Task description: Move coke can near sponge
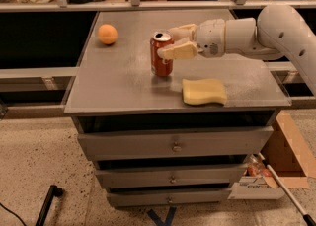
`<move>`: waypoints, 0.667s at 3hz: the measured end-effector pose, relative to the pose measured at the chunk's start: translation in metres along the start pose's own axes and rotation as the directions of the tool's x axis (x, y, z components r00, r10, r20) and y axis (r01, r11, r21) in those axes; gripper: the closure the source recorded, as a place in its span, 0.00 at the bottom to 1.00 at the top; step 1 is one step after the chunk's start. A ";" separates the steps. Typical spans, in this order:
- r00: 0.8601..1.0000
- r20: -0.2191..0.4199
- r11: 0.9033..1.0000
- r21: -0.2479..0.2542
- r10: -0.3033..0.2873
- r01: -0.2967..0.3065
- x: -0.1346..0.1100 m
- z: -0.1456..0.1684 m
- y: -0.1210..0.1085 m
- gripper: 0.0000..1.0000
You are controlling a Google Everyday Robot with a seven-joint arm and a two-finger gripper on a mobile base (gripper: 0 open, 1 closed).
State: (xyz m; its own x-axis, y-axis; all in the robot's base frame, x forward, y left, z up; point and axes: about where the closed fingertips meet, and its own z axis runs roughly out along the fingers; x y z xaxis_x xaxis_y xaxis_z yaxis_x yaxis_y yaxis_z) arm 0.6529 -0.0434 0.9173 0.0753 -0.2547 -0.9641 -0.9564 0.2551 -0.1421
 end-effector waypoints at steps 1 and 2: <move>1.000 -0.018 1.000 0.001 -0.011 0.011 0.004 -0.007 0.002 0.82; 0.999 -0.032 1.000 -0.001 -0.021 0.021 0.009 -0.014 0.004 0.59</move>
Offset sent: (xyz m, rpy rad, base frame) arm -0.0091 -0.0298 -0.0105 -0.0578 -0.0201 -0.0069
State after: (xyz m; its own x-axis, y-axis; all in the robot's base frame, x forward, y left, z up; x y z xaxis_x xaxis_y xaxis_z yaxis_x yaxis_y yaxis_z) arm 0.6463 -0.0577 0.9109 0.0867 -0.2894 -0.9533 -0.9550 0.2484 -0.1623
